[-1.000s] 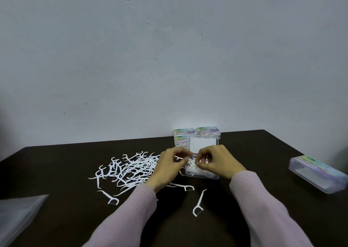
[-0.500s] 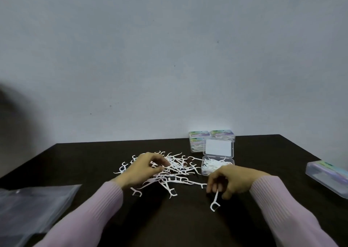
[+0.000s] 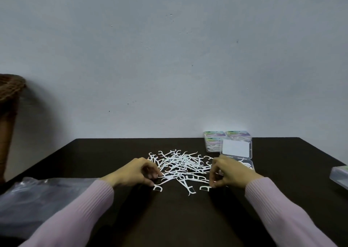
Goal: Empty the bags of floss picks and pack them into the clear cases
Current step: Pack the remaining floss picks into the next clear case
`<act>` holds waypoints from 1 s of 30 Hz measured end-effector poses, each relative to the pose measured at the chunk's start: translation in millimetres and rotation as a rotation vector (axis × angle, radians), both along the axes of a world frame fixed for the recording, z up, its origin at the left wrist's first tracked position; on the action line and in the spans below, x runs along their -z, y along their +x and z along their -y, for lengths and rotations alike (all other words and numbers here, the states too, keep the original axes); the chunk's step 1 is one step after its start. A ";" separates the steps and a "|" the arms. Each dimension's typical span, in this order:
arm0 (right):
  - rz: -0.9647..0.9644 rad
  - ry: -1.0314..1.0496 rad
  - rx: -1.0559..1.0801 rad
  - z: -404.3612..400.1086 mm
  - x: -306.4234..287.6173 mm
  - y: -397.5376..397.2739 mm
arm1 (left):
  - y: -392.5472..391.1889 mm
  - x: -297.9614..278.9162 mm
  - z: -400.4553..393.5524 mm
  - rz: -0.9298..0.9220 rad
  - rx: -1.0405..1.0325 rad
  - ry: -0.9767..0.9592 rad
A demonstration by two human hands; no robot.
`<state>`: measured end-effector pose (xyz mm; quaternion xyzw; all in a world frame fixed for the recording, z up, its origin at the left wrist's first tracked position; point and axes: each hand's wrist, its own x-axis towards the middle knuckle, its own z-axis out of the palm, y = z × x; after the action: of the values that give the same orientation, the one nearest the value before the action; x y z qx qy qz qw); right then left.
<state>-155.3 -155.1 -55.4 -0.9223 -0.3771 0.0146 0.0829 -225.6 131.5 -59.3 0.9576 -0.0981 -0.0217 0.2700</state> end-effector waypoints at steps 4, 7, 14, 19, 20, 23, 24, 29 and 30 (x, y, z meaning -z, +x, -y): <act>0.083 -0.015 0.037 -22.8 6.0 7.3 | 3.9 9.4 11.1 0.046 -0.011 -0.132; 0.059 0.031 0.060 -35.9 7.5 10.1 | 12.8 18.6 17.0 0.101 -0.036 -0.240; 0.140 0.151 0.121 -45.8 8.3 15.8 | 25.4 33.9 25.1 0.281 -0.182 -0.378; 0.057 0.097 0.190 -60.9 15.3 18.0 | 28.9 33.2 13.9 0.269 -0.354 -0.097; 0.069 0.084 0.199 -64.6 18.2 18.1 | 28.6 32.9 14.1 0.184 -0.364 -0.041; 0.178 0.121 0.192 -70.7 23.1 18.3 | 30.7 37.8 19.0 0.099 -0.363 0.117; 0.203 0.147 0.183 -70.9 23.5 18.2 | 32.1 39.8 20.1 0.125 -0.351 0.099; 0.201 0.260 0.156 -67.6 22.1 18.0 | 37.0 45.7 22.4 0.242 -0.261 -0.106; 0.188 0.281 0.158 -66.6 21.8 18.4 | 37.0 46.2 22.6 0.263 -0.258 -0.152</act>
<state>-136.8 -88.5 -77.2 -0.9257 -0.3079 -0.1312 0.1763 -188.6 108.9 -105.5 0.9336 -0.0106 0.1459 0.3270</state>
